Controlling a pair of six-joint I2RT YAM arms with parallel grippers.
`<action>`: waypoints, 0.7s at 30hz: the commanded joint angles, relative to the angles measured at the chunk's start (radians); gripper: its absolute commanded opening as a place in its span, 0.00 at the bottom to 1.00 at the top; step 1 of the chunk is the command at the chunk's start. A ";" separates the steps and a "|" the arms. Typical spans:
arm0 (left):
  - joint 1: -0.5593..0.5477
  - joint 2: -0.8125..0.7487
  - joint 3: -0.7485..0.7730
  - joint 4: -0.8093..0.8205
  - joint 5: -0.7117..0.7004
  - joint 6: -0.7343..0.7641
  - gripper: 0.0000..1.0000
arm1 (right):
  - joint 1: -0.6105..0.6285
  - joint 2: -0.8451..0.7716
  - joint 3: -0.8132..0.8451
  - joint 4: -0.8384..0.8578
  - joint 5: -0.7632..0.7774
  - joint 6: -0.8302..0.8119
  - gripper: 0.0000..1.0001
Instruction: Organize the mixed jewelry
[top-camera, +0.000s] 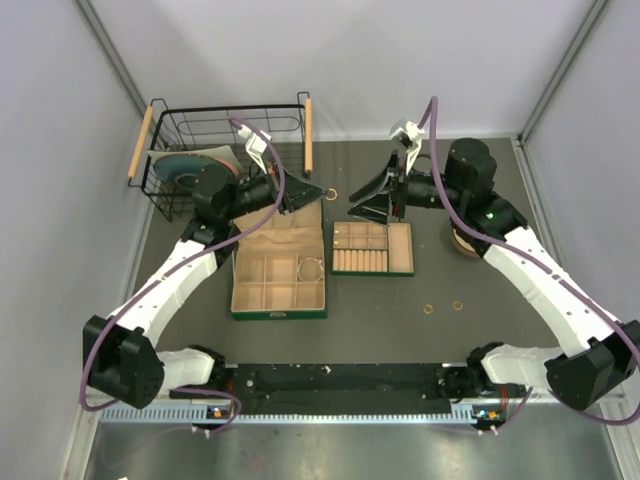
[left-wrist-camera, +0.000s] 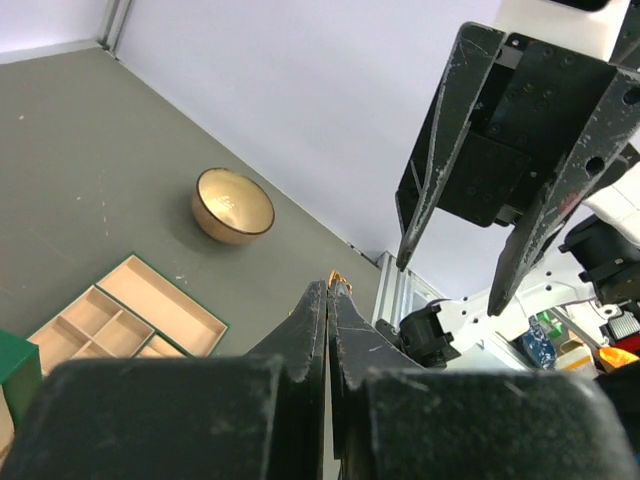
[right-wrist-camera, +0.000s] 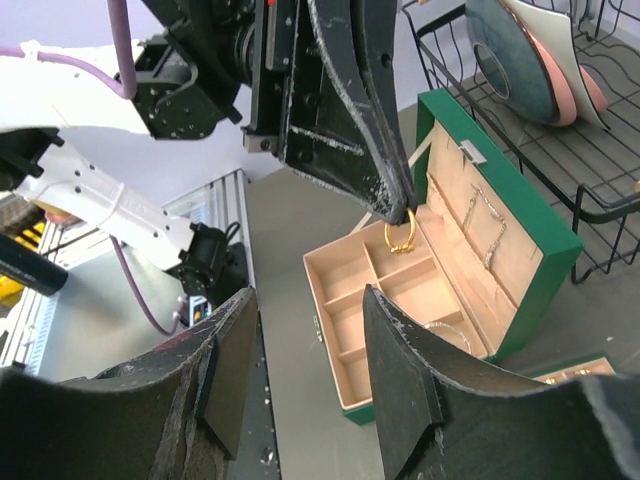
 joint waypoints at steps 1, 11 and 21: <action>0.002 -0.044 -0.031 0.188 0.010 -0.109 0.00 | -0.012 0.017 -0.001 0.129 -0.023 0.059 0.47; 0.001 -0.053 -0.062 0.258 0.020 -0.169 0.00 | -0.012 0.058 0.015 0.139 0.018 0.062 0.46; -0.001 -0.053 -0.063 0.258 0.018 -0.170 0.00 | -0.012 0.097 0.041 0.174 -0.006 0.099 0.46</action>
